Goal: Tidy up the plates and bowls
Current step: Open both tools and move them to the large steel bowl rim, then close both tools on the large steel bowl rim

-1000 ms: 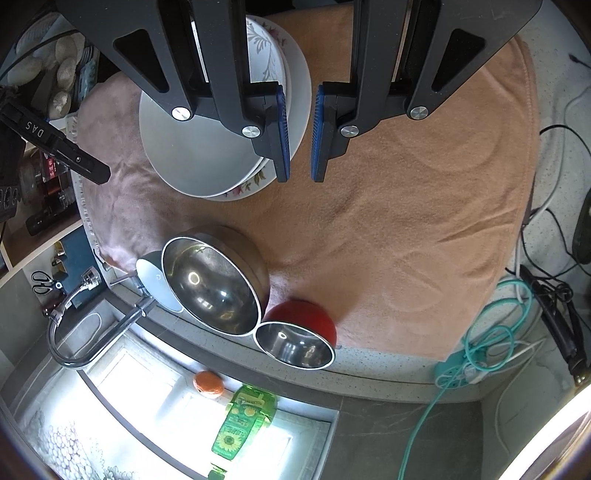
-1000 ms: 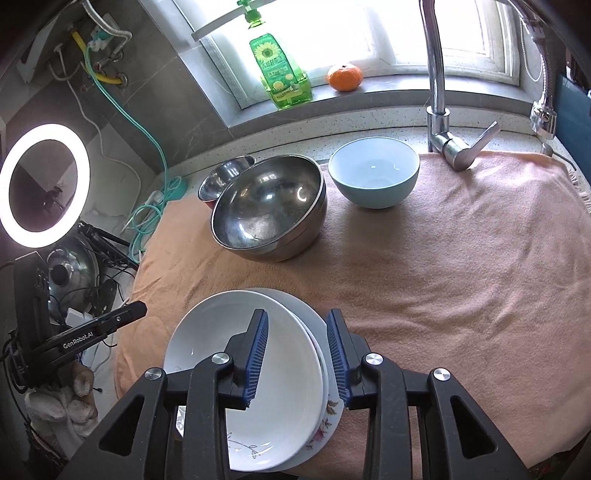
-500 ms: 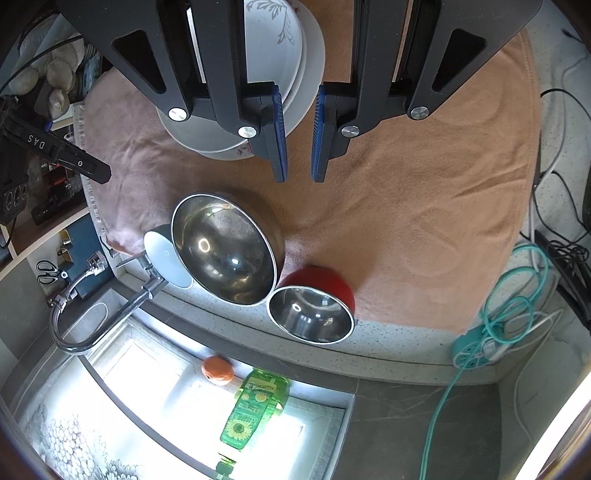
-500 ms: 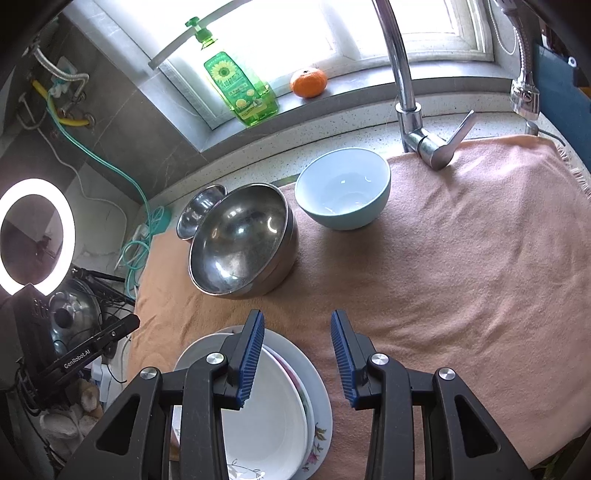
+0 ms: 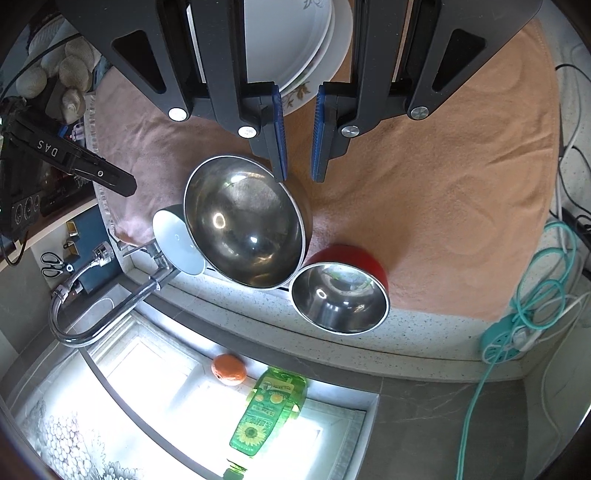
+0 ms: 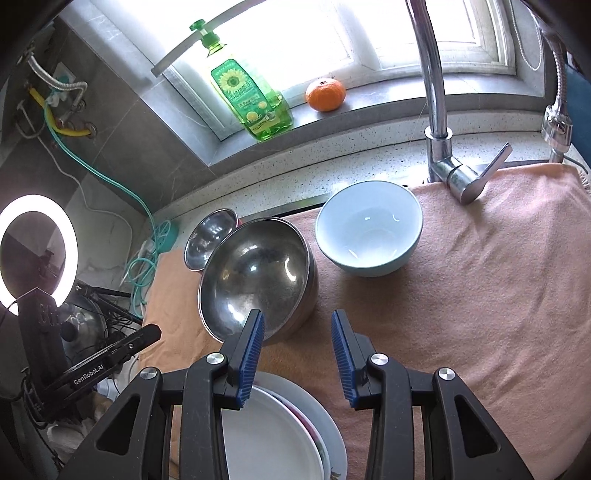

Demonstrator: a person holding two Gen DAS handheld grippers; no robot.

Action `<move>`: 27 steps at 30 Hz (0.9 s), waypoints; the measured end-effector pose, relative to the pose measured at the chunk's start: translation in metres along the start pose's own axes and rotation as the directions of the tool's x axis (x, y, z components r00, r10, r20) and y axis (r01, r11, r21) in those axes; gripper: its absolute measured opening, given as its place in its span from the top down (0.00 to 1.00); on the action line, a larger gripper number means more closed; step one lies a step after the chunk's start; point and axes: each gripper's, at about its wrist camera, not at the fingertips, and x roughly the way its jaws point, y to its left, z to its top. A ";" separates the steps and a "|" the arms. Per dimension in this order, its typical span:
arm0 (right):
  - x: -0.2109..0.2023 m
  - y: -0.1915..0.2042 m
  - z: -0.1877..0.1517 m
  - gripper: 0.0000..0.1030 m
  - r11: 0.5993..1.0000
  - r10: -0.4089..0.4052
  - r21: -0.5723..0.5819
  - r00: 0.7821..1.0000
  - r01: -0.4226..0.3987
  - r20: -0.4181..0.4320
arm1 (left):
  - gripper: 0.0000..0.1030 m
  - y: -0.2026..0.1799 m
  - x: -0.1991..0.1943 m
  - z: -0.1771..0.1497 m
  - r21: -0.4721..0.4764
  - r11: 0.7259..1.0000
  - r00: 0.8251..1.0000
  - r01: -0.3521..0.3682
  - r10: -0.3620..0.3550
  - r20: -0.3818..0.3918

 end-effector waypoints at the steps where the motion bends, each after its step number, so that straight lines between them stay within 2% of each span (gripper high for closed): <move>1: 0.005 0.000 0.001 0.67 1.000 0.002 0.005 1.000 -0.002 -0.008 | 0.89 -0.001 0.003 0.001 0.002 1.000 1.000 0.001 -0.001 -0.005; 11: 0.044 -0.007 0.010 0.73 0.999 -0.002 0.042 0.998 0.005 -0.063 | 0.89 0.000 0.028 0.013 -0.002 1.000 0.999 0.003 -0.003 -0.043; 27: 0.074 -0.004 0.020 0.78 0.999 -0.011 0.040 0.994 0.016 -0.109 | 0.89 0.004 0.048 0.023 -0.017 1.000 0.997 0.011 -0.012 -0.075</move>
